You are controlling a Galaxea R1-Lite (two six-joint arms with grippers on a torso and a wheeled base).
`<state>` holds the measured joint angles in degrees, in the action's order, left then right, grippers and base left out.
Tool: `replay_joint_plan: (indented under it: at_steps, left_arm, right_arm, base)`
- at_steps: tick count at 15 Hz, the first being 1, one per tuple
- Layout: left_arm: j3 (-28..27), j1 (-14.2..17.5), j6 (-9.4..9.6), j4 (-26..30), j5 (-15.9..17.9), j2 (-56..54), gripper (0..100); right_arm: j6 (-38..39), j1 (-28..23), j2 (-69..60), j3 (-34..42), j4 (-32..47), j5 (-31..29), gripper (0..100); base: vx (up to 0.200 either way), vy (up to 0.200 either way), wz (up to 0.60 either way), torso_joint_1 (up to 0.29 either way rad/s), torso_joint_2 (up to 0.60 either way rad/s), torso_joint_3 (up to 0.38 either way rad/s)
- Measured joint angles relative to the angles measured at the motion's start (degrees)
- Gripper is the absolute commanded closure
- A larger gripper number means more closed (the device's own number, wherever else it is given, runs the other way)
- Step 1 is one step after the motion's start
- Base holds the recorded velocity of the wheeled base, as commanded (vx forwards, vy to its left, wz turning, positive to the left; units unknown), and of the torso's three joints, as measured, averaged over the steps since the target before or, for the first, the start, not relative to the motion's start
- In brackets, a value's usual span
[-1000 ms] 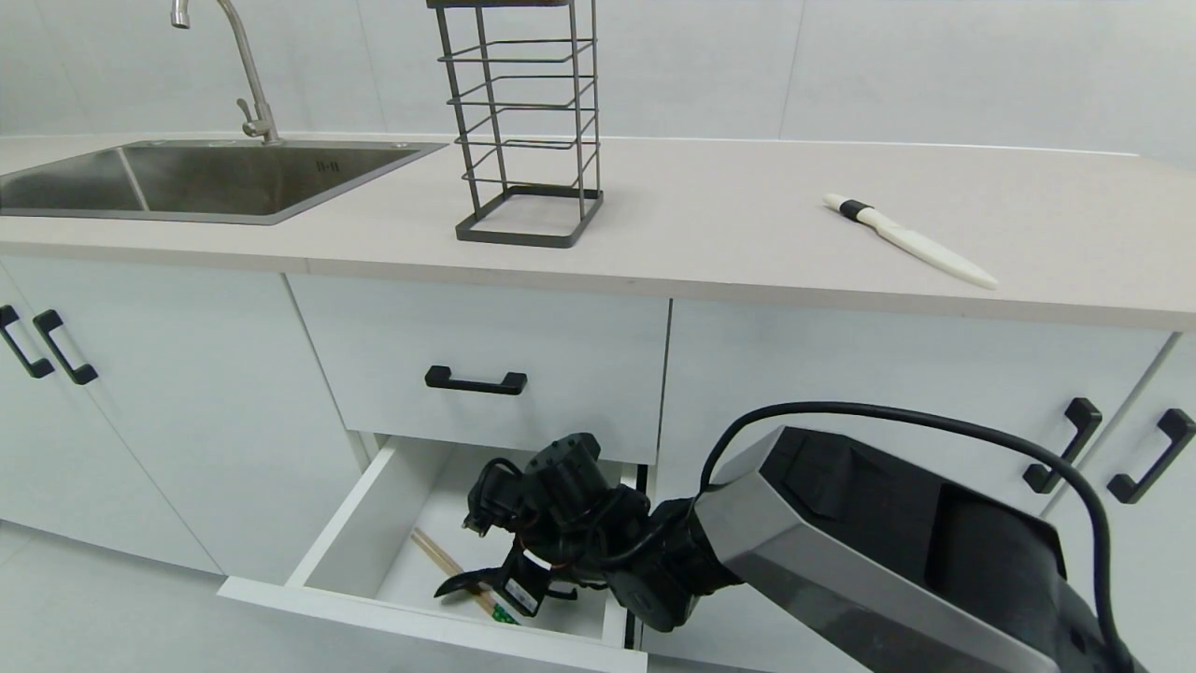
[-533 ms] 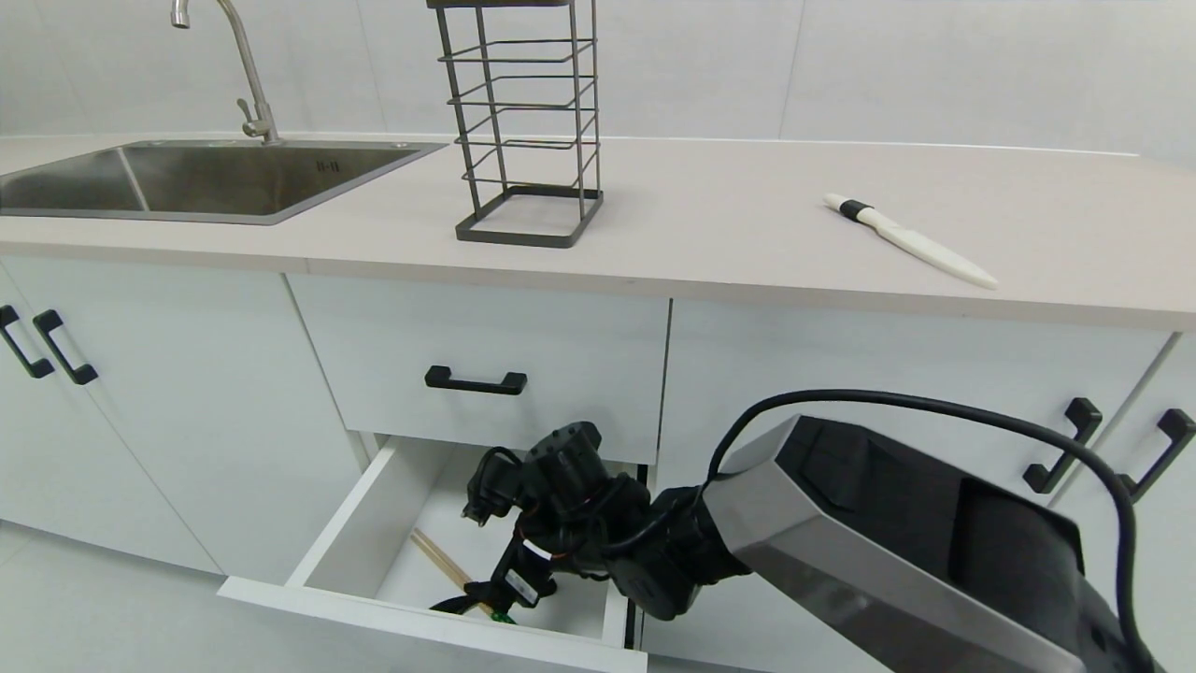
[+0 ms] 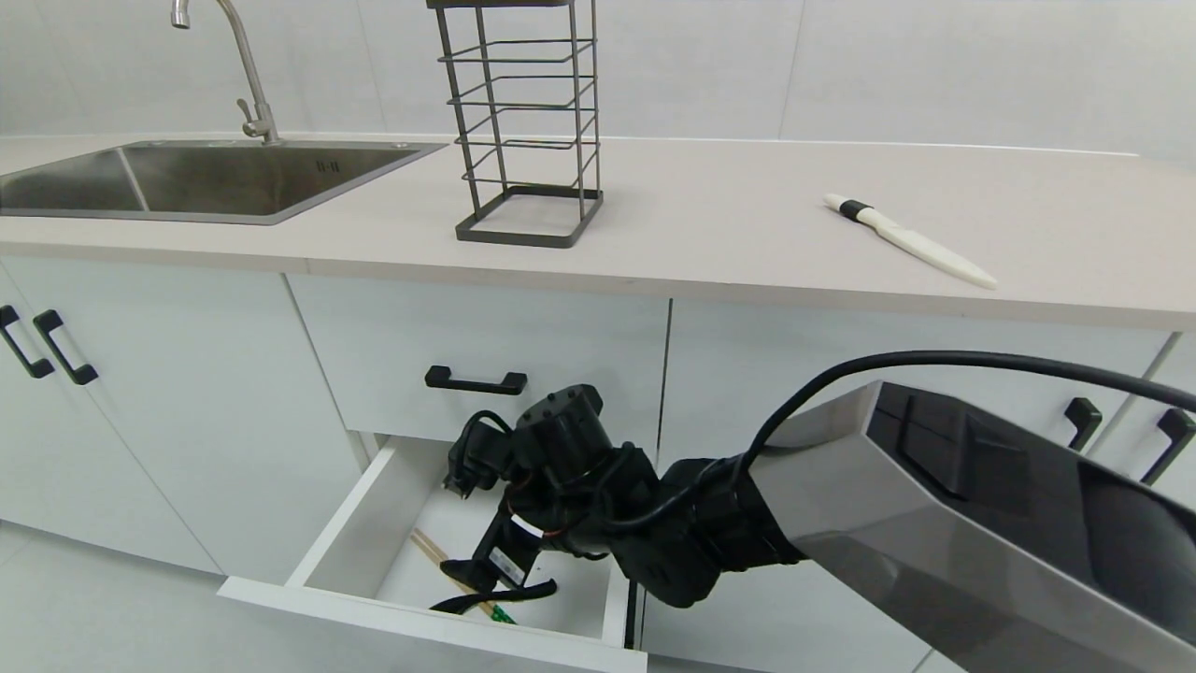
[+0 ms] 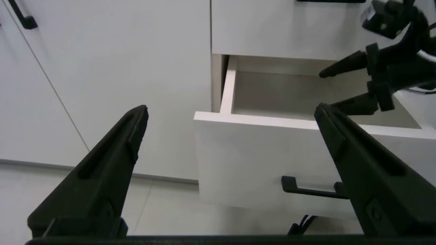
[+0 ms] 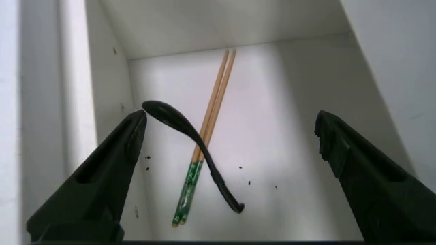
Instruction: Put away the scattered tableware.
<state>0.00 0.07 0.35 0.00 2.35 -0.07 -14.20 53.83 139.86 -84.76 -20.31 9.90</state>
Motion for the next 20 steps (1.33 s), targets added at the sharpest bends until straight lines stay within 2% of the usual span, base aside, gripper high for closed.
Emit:
replay_joint_plan:
  at_steps: [6, 20]
  left_arm:
    - [0.0, 0.0, -0.02, -0.02, 0.0, 0.0, 0]
    - [0.0, 0.0, -0.02, -0.02, 0.02, 0.0, 0]
  right_arm:
    - [-0.27, 0.93, -6.01, 4.14, -0.18, -0.05, 0]
    - [0.71, 0.84, -22.03, 23.47, -5.03, -0.44, 0]
  base:
    - [0.0, 0.0, 0.0, 0.0, 0.0, 0.0]
    - [0.0, 0.0, 0.0, 0.0, 0.0, 0.0]
